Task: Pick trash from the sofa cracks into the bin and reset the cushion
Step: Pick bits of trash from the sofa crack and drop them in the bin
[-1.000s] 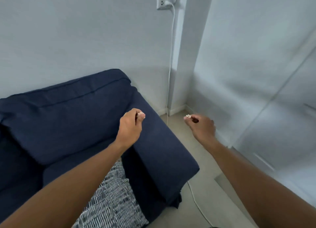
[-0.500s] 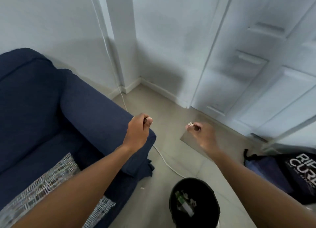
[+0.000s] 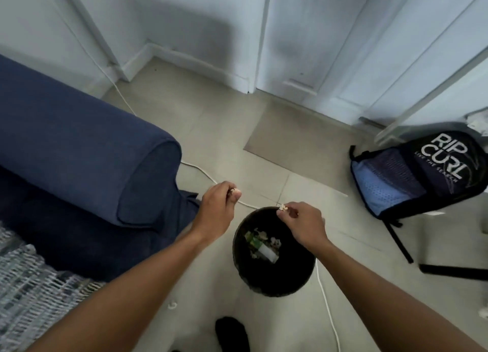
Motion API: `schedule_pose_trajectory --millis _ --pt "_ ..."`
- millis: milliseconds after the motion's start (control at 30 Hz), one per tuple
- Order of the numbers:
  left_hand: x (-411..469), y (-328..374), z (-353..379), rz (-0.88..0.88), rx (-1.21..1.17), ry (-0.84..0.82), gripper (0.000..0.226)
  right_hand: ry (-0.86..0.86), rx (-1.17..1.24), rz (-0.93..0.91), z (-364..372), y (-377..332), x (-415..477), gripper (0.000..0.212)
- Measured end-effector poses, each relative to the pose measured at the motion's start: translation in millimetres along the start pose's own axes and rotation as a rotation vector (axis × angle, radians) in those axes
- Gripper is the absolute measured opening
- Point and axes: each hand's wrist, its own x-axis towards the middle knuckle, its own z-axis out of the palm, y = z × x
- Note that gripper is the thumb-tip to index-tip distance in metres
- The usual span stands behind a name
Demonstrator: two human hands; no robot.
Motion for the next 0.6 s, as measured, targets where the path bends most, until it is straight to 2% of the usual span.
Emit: schedule_pose_trajectory --millis 400,433,500,533,600 --pt "-33.0 -32.0 70.1 -0.028 0.019 -0.110 0.009 -0.070 -0.063 0.152 47.5 74.8 -13.9 0.025" --pt "-35.3 -31.4 73.2 -0.026 0.017 -0.119 0.009 -0.102 -0.082 0.178 47.9 78.2 -14.9 0.037" --pt "-39.2 -29.7 79.2 -0.029 0.006 -0.146 0.010 -0.199 -0.138 0.256 48.8 84.3 -17.2 0.080" --pt "-40.6 -28.7 82.0 -0.031 0.000 -0.159 0.010 -0.214 -0.141 0.281 48.6 85.5 -18.9 0.094" --pt "-43.4 -26.5 87.1 -0.042 -0.014 -0.193 0.010 -0.187 -0.111 0.294 48.2 85.8 -21.1 0.098"
